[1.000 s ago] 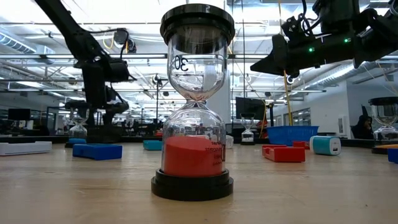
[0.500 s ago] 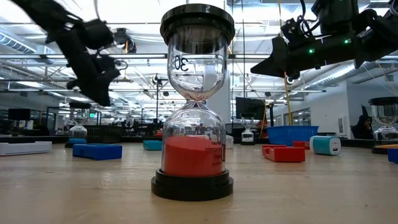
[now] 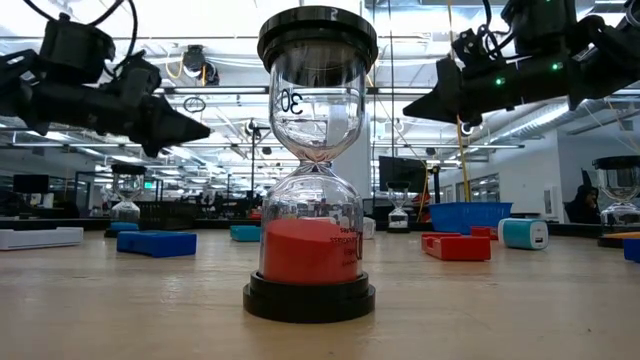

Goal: Pick & Place Office items
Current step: Put the white sand timer into the blue basket

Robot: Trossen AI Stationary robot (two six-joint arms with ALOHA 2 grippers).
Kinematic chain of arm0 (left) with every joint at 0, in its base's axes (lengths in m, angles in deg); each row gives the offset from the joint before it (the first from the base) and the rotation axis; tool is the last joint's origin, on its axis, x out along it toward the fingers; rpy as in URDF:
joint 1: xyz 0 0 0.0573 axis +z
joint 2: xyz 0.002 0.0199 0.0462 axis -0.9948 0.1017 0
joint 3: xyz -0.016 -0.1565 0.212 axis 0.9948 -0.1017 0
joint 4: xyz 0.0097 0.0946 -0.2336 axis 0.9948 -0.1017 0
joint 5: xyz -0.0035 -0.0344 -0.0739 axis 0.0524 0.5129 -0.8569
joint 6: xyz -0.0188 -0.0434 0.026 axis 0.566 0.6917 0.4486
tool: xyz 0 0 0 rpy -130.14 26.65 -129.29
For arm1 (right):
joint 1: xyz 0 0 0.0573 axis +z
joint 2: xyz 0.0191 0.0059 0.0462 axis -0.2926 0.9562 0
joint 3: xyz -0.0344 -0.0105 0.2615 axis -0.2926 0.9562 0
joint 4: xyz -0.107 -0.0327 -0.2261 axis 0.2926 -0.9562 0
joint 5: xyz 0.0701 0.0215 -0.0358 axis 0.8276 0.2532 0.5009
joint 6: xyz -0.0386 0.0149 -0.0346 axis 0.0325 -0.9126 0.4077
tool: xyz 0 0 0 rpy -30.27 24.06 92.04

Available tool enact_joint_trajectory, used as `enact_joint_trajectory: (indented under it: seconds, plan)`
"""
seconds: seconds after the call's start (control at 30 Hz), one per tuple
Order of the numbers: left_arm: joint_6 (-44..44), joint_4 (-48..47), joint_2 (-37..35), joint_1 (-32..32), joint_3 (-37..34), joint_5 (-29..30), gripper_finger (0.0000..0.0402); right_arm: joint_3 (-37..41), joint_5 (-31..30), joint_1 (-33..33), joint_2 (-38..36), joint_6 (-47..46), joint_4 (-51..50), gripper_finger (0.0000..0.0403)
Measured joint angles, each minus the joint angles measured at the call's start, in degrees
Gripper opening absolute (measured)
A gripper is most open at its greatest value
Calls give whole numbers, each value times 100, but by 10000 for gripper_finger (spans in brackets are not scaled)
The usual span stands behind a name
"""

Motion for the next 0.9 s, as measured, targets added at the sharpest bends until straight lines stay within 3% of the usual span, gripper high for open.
enact_joint_trajectory:
  seconds: [0.17,0.37,0.5,0.6,0.73,0.9]
  plan:
    - [-555,-31,9,-287,0,-288,5,-1,2,-7,0,-180,59,4]
    - [-899,-26,9,-497,0,-313,19,0,88,-44,0,-216,27,4]
    - [-1070,-26,11,-519,0,-313,6,-14,554,-331,0,-156,22,4]
    - [-1086,28,11,-519,0,-313,6,-211,575,-606,0,-143,-251,1]
    - [-1105,56,11,-517,0,-313,26,-964,565,-907,0,-143,-1509,1]
    - [-1202,48,11,-517,0,-313,30,-2472,153,-1052,0,-469,-4312,1]
